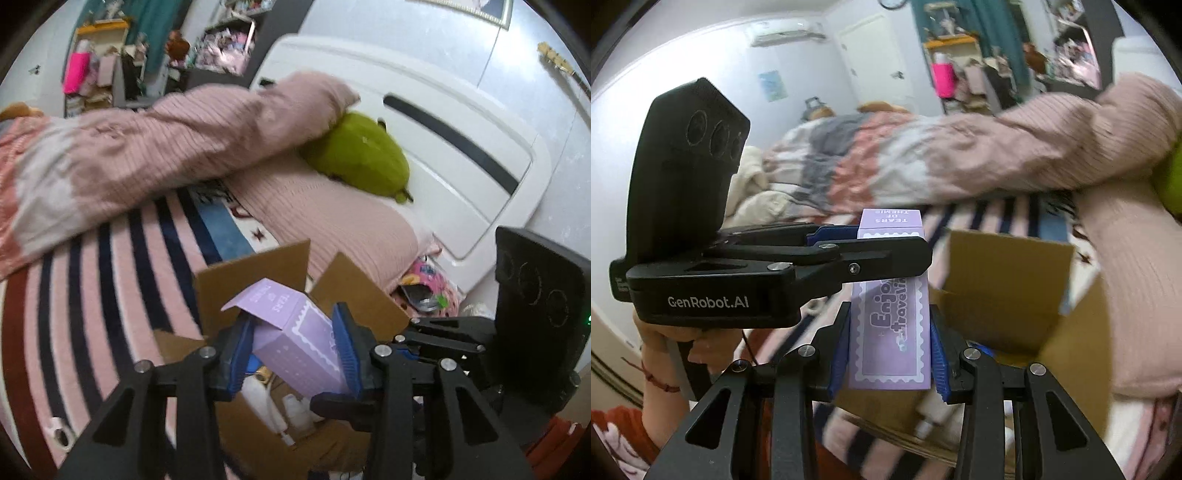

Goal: Organize rigid objects
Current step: 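Carry the lavender box into the cardboard box and release it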

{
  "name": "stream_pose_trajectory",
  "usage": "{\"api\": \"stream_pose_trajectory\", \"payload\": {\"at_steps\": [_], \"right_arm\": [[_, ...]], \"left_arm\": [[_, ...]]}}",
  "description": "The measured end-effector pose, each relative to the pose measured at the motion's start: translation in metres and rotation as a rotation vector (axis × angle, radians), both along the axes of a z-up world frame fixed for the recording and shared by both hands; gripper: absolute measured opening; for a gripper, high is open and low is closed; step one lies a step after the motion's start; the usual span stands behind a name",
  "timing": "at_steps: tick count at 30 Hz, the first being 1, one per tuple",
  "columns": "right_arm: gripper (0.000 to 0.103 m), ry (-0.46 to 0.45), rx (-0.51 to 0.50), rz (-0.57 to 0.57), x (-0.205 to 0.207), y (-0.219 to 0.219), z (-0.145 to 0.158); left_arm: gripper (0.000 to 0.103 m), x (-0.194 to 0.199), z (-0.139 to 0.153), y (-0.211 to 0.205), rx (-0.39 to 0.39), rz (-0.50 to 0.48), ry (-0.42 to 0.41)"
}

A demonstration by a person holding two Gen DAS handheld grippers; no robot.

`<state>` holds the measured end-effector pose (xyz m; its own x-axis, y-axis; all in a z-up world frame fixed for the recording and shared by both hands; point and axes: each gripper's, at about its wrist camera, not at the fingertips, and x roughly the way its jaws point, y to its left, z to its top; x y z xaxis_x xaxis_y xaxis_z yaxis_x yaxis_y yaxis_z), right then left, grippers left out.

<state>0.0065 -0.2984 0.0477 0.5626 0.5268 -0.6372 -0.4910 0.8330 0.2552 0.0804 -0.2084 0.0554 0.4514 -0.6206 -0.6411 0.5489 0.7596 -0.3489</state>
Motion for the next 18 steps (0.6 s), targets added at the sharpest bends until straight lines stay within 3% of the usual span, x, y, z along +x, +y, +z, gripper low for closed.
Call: {"api": "stream_pose_trajectory", "payload": {"at_steps": [6, 8, 9, 14, 18], "right_arm": [[0.034, 0.068, -0.106, -0.036, 0.008, -0.015, -0.022], [0.034, 0.050, -0.156, -0.060, 0.007, -0.013, -0.025], [0.035, 0.050, -0.164, -0.063, 0.006, -0.013, -0.025], [0.047, 0.038, -0.147, -0.053, 0.004, -0.012, -0.019], [0.048, 0.003, -0.117, -0.006, -0.006, 0.006, -0.007]], "left_arm": [[0.045, 0.005, -0.020, -0.022, 0.093, 0.006, 0.045], [0.061, 0.002, -0.019, -0.024, 0.125, 0.018, 0.035], [0.064, 0.001, -0.017, -0.022, 0.125, 0.025, 0.029], [0.067, -0.011, 0.003, 0.015, 0.078, 0.121, 0.003], [0.070, -0.030, 0.021, 0.071, 0.061, 0.245, -0.049]]}}
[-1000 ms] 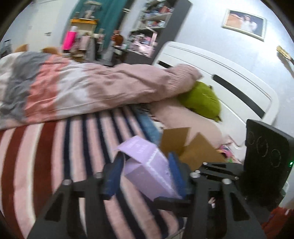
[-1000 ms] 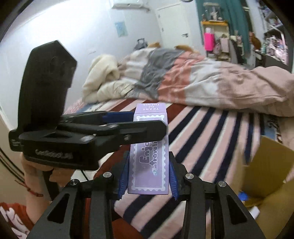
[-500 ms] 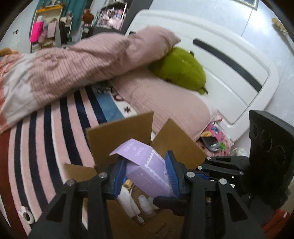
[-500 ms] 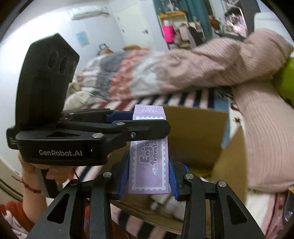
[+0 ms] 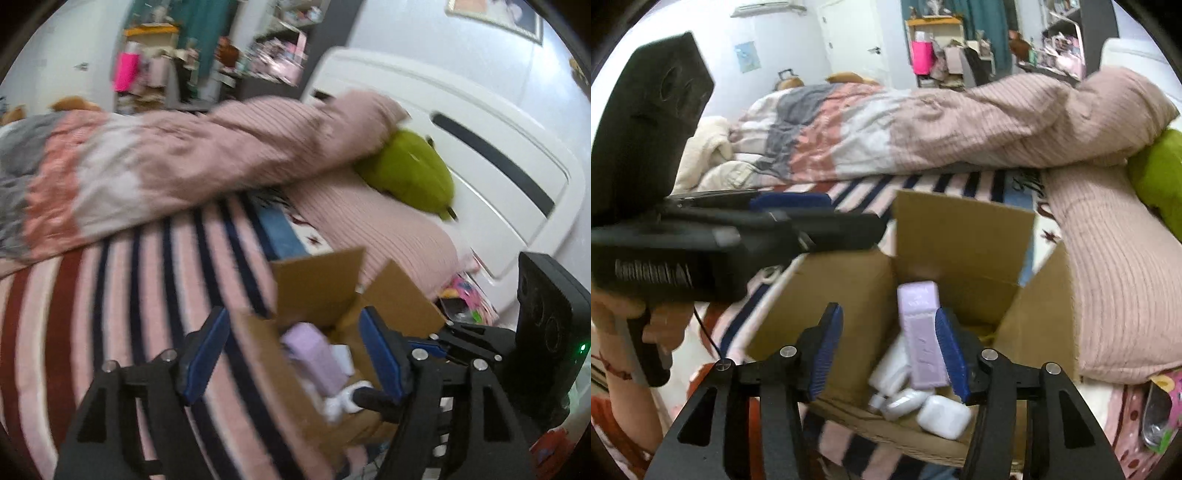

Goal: Organize rigid objects
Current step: 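Carry the lavender box into the cardboard box and release it, then grasp the white tape roll with the right gripper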

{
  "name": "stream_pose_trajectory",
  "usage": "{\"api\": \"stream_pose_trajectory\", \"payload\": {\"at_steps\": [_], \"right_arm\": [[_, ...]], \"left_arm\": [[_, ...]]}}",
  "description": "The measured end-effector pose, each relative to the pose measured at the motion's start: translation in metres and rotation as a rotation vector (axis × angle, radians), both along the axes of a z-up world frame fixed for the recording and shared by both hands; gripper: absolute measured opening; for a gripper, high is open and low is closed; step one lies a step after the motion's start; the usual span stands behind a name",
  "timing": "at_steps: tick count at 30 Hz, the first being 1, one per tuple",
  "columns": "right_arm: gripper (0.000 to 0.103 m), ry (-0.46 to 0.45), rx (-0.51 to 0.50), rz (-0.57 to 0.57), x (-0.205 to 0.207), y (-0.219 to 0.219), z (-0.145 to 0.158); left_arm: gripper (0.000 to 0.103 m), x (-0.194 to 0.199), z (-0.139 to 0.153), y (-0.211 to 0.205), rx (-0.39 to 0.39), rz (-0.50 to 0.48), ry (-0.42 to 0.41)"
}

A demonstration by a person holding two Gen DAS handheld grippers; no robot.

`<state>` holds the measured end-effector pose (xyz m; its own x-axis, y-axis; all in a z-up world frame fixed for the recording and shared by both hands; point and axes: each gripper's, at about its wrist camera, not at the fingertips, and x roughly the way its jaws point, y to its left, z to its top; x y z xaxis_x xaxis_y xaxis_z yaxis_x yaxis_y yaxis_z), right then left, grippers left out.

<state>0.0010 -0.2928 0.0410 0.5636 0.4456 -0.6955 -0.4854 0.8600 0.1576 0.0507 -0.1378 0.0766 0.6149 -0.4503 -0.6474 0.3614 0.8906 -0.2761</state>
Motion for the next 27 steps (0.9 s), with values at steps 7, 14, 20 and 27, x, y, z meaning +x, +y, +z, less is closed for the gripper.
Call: {"api": "stream_pose_trajectory", "payload": {"at_steps": [7, 14, 20, 27], "right_arm": [[0.056, -0.030, 0.035, 0.183, -0.014, 0.088, 0.002], [0.059, 0.099, 0.022, 0.320, 0.003, 0.197, -0.043], [0.059, 0.139, -0.042, 0.269, 0.036, 0.247, -0.118], [0.059, 0.077, -0.125, 0.223, 0.062, 0.270, -0.163]], "left_arm": [[0.075, -0.044, -0.006, 0.117, 0.007, 0.247, -0.034], [0.076, -0.062, -0.061, 0.201, 0.003, 0.392, 0.053], [0.076, -0.056, -0.109, 0.233, -0.002, 0.420, 0.124], [0.076, -0.042, -0.148, 0.250, -0.003, 0.424, 0.187]]}}
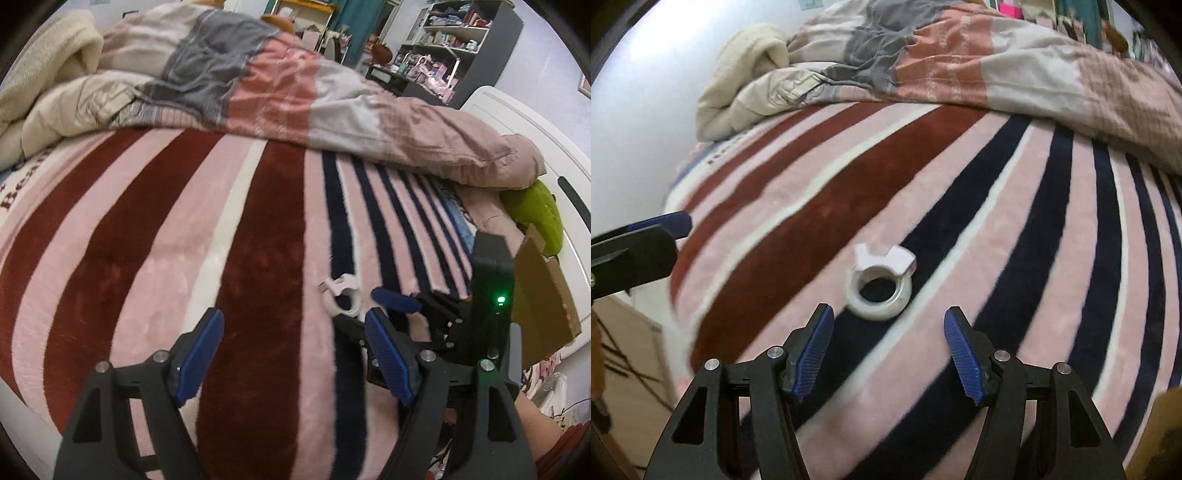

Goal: Organize rigid objects
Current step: 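Grasp the white tape roll with the right gripper, then lower the tape roll into the cardboard box and open the gripper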

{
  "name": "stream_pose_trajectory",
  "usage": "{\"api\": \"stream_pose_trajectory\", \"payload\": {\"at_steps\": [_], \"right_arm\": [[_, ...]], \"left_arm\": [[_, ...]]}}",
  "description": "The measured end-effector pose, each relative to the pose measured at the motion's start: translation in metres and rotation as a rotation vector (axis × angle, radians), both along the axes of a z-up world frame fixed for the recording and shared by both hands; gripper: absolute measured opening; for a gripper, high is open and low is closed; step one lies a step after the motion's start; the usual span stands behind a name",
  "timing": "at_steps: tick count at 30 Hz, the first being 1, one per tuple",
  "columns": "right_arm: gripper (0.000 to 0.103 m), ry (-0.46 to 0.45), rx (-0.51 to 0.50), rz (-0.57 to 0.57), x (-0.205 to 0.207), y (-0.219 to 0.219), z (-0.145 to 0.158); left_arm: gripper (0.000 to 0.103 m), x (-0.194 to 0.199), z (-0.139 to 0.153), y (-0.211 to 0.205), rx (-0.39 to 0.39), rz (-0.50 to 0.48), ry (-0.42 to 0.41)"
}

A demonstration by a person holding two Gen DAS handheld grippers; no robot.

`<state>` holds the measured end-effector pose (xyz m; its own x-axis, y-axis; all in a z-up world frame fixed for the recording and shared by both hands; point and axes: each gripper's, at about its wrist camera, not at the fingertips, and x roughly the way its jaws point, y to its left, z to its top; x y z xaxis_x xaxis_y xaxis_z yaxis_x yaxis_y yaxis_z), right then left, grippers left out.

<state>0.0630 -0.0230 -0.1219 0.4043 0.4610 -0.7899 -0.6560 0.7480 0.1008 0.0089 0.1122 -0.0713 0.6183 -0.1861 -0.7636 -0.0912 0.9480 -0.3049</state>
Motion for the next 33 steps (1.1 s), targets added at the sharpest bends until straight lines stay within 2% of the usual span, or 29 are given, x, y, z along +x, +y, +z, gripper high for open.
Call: {"api": "stream_pose_trajectory", "payload": {"at_steps": [2, 3, 4, 7, 10, 15, 16, 20, 22, 27, 33], "right_arm": [[0.057, -0.026, -0.015, 0.021, 0.000, 0.006, -0.002], [0.053, -0.048, -0.021, 0.033, -0.001, 0.008, -0.001], [0.037, -0.062, -0.025, 0.047, -0.003, 0.010, -0.001], [0.036, -0.100, -0.047, 0.058, -0.008, 0.015, 0.002], [0.036, -0.093, -0.012, 0.064, -0.017, 0.007, 0.015], [0.036, -0.142, 0.071, 0.112, -0.049, -0.014, 0.062], [0.036, -0.160, 0.093, 0.123, -0.058, -0.022, 0.075], [0.036, -0.233, 0.144, 0.133, -0.083, -0.050, 0.116], [0.036, -0.278, 0.140, 0.114, -0.092, -0.068, 0.132], [0.036, -0.348, 0.164, 0.047, -0.103, -0.124, 0.159], [0.036, -0.356, 0.157, -0.062, -0.095, -0.189, 0.169]], "left_arm": [[0.076, 0.002, -0.007, 0.002, -0.009, 0.004, 0.010], [0.076, 0.002, -0.009, 0.002, -0.015, 0.004, 0.013], [0.076, 0.002, -0.010, 0.001, -0.020, 0.002, 0.017], [0.076, 0.003, -0.006, -0.003, -0.016, -0.010, 0.018], [0.076, 0.000, 0.005, -0.015, -0.018, -0.048, 0.001], [0.076, -0.004, 0.041, -0.055, -0.075, -0.173, -0.070], [0.073, -0.005, 0.048, -0.062, -0.091, -0.195, -0.084], [0.042, -0.007, 0.082, -0.100, -0.133, -0.297, -0.134], [0.035, -0.009, 0.100, -0.122, -0.118, -0.337, -0.166], [0.033, -0.004, 0.129, -0.181, -0.081, -0.430, -0.197], [0.033, 0.015, 0.137, -0.256, -0.045, -0.533, -0.182]]}}
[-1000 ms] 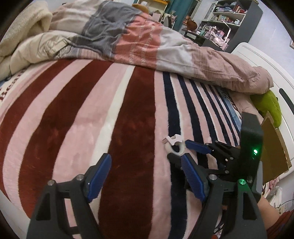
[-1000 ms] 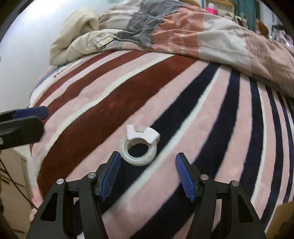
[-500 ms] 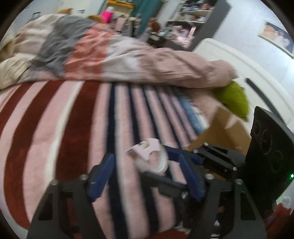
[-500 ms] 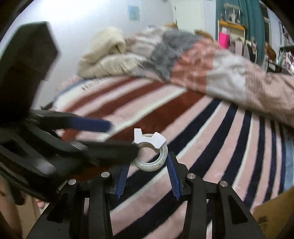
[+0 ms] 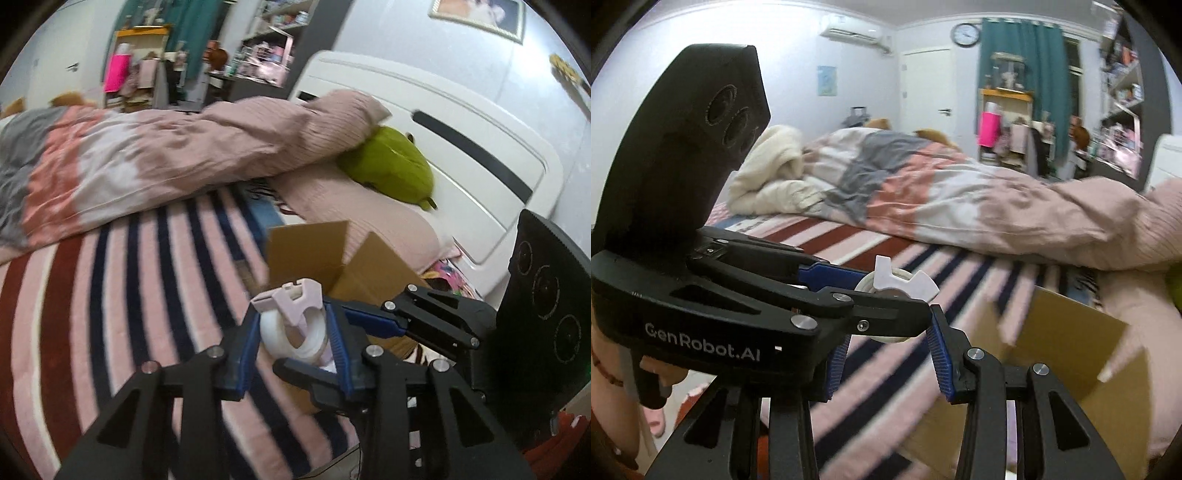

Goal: Organize rigid objects
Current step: 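Lower the tape roll into the cardboard box and open the gripper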

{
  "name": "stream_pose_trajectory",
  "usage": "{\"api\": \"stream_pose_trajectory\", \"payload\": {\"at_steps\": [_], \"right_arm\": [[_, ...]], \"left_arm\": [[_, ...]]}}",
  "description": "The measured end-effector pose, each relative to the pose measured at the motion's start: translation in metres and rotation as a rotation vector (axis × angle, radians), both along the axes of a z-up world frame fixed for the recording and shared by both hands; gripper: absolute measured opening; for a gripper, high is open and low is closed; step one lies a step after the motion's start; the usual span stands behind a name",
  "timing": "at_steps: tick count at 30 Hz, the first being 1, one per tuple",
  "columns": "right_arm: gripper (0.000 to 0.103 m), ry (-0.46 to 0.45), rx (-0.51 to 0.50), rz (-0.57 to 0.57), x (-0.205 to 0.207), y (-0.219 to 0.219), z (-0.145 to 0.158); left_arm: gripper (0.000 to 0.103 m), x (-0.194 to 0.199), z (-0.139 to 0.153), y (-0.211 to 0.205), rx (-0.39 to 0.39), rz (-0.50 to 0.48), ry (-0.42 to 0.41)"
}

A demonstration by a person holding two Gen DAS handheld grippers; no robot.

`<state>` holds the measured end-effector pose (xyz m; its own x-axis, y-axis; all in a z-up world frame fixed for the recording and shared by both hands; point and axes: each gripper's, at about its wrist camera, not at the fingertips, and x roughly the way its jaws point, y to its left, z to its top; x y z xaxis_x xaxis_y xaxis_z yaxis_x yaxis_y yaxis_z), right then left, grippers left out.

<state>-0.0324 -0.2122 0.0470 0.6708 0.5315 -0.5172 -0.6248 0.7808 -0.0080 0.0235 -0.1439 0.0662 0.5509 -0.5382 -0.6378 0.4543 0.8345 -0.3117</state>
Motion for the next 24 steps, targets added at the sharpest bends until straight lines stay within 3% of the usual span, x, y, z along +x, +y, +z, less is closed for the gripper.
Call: {"api": "stream_pose_trajectory", "payload": {"at_steps": [6, 12, 15, 17, 19, 22, 24], "right_arm": [[0.036, 0.035, -0.034, -0.113, 0.015, -0.053, -0.003], [0.037, 0.089, -0.059, -0.174, 0.032, -0.081, -0.012], [0.037, 0.118, -0.063, -0.188, 0.036, -0.087, -0.017], [0.051, 0.130, -0.065, -0.193, 0.036, -0.090, -0.019], [0.062, 0.128, -0.054, -0.192, 0.032, -0.092, -0.020], [0.066, 0.117, -0.041, -0.175, 0.027, -0.091, -0.017], [0.074, 0.097, -0.029, -0.161, 0.023, -0.090, -0.013]], "left_arm": [[0.033, 0.024, -0.008, -0.054, 0.015, -0.085, 0.044], [0.033, 0.041, -0.019, -0.081, 0.044, -0.124, 0.081], [0.050, 0.042, -0.022, -0.086, 0.076, -0.106, 0.077], [0.067, 0.040, -0.020, -0.082, 0.084, -0.091, 0.060], [0.075, 0.035, -0.016, -0.076, 0.085, -0.076, 0.040], [0.080, 0.028, -0.009, -0.063, 0.089, -0.035, 0.013], [0.085, 0.020, -0.002, -0.050, 0.093, 0.010, -0.013]]}}
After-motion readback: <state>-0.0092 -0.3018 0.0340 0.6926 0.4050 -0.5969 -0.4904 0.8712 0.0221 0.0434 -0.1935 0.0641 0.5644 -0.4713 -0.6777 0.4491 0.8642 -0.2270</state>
